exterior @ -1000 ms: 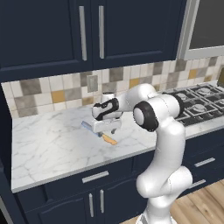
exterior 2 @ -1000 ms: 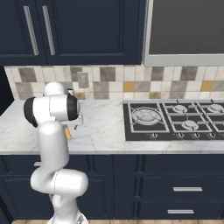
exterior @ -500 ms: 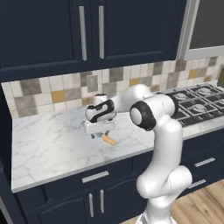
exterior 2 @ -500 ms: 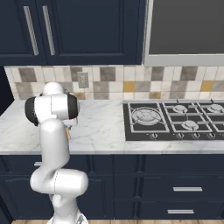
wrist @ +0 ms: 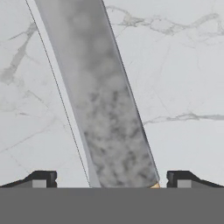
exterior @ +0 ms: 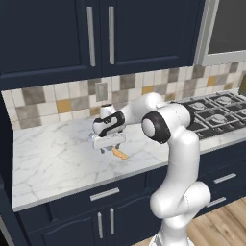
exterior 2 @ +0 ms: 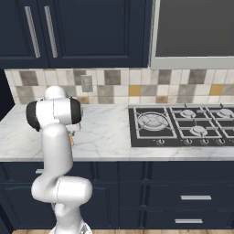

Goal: Move the cutting board and knife to the sink. Then move spray from the cabinet to the counter.

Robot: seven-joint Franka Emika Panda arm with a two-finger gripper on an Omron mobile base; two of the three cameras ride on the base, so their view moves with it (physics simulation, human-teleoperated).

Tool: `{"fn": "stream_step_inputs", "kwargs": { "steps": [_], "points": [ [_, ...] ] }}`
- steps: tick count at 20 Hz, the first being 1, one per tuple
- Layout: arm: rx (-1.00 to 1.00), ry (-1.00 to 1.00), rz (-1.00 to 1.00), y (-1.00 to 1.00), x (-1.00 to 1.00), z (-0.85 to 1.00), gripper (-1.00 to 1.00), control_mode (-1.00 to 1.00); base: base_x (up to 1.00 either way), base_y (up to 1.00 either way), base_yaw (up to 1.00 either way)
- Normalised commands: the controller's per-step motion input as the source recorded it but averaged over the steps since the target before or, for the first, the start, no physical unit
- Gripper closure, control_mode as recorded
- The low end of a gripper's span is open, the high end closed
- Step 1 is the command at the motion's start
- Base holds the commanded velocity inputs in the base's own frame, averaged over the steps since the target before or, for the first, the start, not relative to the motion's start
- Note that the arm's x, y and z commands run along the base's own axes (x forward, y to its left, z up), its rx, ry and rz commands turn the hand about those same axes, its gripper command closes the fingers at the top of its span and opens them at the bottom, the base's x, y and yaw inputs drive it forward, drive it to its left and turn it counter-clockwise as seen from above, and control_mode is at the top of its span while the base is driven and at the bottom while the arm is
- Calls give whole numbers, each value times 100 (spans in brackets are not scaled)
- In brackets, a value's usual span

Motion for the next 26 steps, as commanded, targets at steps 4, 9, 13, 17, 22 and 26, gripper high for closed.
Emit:
{"fn": "stream_step_inputs", "kwargs": {
  "steps": [4, 9, 13, 17, 22, 26],
  "points": [
    [-10, 2, 0, -11, 0, 0, -100, -100, 0, 0, 0],
    [-3, 1, 0, -13, -3, 0, -100, -100, 0, 0, 0],
    [0, 0, 0, -25, -2, 0, -100, -100, 0, 0, 0],
    [0, 0, 0, -31, -3, 0, -100, -100, 0, 0, 0],
    [0, 0, 0, 1, -16, -4, -100, -100, 0, 0, 0],
    [0, 0, 1, 18, -19, -6, -100, -100, 0, 0, 0]
  ]
}}
